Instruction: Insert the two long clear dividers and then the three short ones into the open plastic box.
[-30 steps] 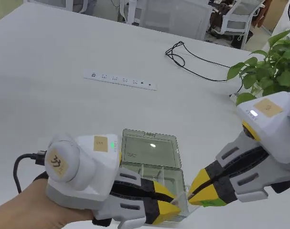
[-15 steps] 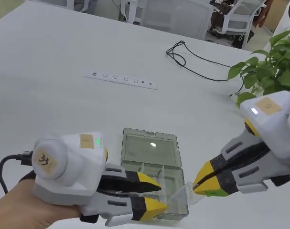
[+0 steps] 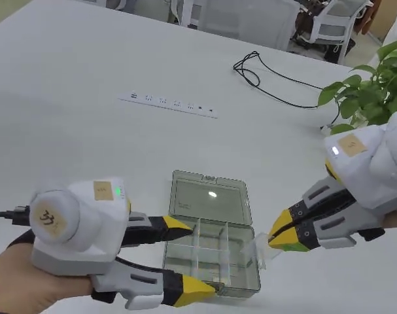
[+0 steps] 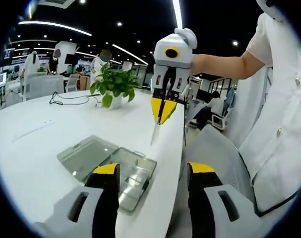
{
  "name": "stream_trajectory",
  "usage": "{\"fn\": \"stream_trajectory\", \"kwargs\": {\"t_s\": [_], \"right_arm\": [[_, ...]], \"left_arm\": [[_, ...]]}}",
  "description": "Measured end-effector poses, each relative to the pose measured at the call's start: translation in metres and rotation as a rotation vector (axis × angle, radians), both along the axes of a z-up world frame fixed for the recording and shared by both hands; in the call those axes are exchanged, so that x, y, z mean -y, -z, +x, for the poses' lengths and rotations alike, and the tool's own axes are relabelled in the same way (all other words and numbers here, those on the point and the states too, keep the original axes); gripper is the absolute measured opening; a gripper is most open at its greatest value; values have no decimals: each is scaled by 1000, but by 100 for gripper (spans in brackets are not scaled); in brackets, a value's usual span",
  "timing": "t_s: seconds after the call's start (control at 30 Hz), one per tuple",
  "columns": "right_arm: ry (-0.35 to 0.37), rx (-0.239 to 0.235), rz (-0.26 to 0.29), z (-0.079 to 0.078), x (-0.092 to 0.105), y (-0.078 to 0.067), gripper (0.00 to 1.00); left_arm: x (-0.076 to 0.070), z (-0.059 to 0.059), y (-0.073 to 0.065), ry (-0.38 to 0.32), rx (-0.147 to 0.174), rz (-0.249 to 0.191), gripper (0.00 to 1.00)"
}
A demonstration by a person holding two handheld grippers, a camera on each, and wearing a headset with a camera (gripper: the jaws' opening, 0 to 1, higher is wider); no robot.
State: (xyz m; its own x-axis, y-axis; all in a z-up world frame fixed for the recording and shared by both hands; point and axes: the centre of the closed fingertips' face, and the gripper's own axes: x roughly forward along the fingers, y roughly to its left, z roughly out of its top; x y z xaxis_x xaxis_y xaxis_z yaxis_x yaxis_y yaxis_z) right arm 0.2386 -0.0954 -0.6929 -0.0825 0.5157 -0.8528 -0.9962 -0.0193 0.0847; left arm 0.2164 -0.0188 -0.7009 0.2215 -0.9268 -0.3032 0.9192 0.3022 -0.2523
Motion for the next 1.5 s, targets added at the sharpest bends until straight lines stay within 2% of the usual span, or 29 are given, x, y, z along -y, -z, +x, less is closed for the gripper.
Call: {"fn": "stream_trajectory", "kwargs": {"t_s": [0.23,0.37,0.63,0.77,1.17,1.5], "right_arm": [[2,18,-42,10,0,15,3],[13,29,-68,19,3,26,3],[29,23,-105,27,6,49,3],[33,22,-116,30,6,56,3],[29,9,-135,31,5,70,3],[31,4,-143,34,4,73,3]], "left_arm": [[-9,4,9,-28,-18,18,65],[-13,9,13,-51,-5,32,79],[-18,11,19,-66,-7,45,89],[-19,11,20,-70,-11,47,93],[-18,9,25,-66,-23,51,96],[-19,8,26,-68,-27,50,95]]}}
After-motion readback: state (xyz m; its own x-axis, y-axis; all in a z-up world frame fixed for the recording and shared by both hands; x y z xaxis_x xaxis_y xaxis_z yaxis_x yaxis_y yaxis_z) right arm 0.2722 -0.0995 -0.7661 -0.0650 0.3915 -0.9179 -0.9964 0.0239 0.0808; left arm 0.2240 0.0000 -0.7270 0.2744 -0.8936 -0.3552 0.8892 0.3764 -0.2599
